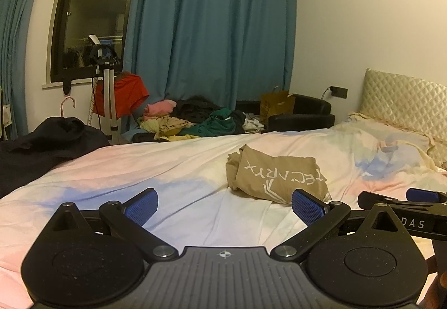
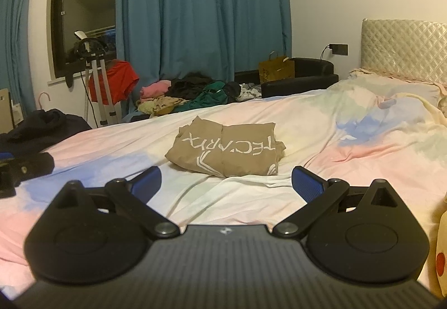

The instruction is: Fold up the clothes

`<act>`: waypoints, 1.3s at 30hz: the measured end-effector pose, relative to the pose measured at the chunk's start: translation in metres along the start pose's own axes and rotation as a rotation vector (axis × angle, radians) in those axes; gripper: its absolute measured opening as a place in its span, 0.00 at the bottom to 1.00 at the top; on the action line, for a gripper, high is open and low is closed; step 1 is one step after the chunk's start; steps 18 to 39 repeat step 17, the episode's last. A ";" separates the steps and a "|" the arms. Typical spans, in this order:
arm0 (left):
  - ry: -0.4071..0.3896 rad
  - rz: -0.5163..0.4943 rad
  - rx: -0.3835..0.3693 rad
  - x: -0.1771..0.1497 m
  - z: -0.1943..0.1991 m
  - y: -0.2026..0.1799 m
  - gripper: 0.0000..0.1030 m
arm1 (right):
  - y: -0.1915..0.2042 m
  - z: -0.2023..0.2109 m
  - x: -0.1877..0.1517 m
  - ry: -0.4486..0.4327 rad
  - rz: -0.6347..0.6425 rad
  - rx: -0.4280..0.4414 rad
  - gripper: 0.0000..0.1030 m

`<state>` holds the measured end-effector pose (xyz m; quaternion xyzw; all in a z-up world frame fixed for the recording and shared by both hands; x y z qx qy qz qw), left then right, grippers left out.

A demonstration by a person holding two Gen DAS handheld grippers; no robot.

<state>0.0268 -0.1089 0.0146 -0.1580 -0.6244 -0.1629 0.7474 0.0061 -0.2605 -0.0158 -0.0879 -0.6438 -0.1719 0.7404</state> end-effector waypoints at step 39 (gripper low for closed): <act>0.024 -0.001 0.024 -0.004 -0.003 0.002 1.00 | 0.001 -0.001 -0.002 0.016 0.001 -0.004 0.98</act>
Point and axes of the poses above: each gripper's, at about its wrist camera, not at the fingertips, and z roughly against the way its jaws point, y to its left, x to its top, the point moved 2 cm from there along -z, roughly the way its jaws point, and after that the axes turned 10 degrees about -y, right-handed, at the moved point
